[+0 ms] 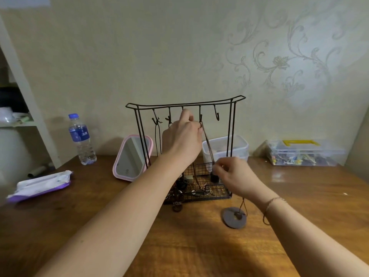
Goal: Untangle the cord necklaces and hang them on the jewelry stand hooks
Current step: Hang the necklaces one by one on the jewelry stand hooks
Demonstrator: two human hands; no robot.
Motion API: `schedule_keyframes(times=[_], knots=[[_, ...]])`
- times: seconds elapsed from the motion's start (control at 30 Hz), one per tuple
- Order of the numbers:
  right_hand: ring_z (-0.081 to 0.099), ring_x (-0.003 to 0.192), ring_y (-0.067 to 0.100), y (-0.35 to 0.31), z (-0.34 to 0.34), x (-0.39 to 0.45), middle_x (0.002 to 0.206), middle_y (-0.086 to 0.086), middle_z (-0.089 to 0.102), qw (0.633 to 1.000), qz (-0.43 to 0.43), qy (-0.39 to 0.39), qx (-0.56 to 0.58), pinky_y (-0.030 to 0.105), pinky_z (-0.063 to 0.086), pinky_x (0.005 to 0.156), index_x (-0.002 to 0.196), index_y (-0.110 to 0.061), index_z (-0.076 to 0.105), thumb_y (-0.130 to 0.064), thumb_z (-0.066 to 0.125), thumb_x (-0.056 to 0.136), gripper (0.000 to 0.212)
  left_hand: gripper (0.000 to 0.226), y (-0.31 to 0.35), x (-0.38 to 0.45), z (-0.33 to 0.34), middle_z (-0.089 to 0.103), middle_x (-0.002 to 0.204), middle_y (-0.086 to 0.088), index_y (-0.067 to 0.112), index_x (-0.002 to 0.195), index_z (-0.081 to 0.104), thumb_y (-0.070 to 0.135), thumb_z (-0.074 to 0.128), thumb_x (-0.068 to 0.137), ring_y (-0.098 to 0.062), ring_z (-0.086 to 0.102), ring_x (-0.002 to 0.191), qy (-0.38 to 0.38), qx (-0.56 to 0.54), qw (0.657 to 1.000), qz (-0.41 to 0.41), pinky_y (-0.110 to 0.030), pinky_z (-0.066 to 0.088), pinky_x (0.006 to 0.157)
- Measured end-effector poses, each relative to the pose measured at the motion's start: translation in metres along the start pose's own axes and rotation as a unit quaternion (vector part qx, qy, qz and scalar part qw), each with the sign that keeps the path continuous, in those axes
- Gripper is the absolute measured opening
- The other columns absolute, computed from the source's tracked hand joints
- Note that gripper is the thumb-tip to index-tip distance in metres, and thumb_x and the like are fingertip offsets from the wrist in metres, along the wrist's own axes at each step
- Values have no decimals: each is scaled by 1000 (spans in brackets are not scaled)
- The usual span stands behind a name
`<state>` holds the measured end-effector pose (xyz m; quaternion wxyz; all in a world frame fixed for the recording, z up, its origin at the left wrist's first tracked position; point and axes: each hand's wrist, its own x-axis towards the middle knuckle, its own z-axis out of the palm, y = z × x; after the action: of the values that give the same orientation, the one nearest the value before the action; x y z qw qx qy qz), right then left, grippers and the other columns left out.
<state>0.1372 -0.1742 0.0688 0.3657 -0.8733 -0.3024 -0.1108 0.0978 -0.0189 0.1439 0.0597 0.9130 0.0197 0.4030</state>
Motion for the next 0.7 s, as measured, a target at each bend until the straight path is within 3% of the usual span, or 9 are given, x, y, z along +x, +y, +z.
schedule_keyframes(times=[0.13,0.23,0.3,0.4,0.47,0.53,0.6,0.7], knots=[[48,45,12,-1,23,-3,52,-3,55,1000,5,-1,22,31,39,47,61,-24,53,-22,51,95,34,25,1,-7,5,51,124,2,15,97,73,29,52,98,-20,56,84,12,-2,1000,-3,-31,40,59],[50,48,19,-6,25,-3,57,9,58,988,38,114,98,36,41,47,69,-10,58,-21,47,95,31,24,1,-8,5,54,116,5,15,97,69,29,49,99,-16,53,75,16,-27,999,2,-29,39,57],[42,46,6,-11,14,-3,57,11,54,962,33,203,177,24,36,46,73,-5,57,-17,47,97,29,23,2,-6,0,60,107,3,15,95,66,27,46,100,-19,58,76,21,-53,998,3,-31,47,61],[38,46,1,-22,-11,1,58,0,49,929,1,267,257,17,29,44,73,-16,57,-20,51,97,26,24,-1,2,-5,65,80,3,15,87,62,23,45,102,-20,62,71,32,-121,991,-45,-34,50,63],[36,45,2,-28,-26,10,57,0,52,922,-14,279,269,20,25,43,76,-17,62,-28,53,97,25,24,-3,10,-8,69,78,2,15,89,65,21,45,102,-19,66,71,33,-189,976,-101,-34,54,68],[37,41,1,-30,-41,25,52,-11,56,915,-13,290,280,19,25,41,76,-22,65,-34,54,96,25,23,-5,18,-12,71,81,1,14,92,67,20,47,101,-17,66,67,27,-242,960,-138,-27,54,65],[41,40,-3,-27,-57,40,42,-21,53,908,8,306,286,16,28,45,73,-28,66,-39,56,94,26,24,-4,21,-17,68,71,5,13,86,70,23,52,99,-12,57,54,23,-234,964,-124,-19,43,51],[43,48,-4,-15,-74,59,36,-23,48,891,44,327,312,22,30,52,67,-27,68,-45,59,88,29,30,3,24,-23,64,60,0,12,77,70,32,58,94,-20,57,54,40,-169,983,-67,-27,40,49]])
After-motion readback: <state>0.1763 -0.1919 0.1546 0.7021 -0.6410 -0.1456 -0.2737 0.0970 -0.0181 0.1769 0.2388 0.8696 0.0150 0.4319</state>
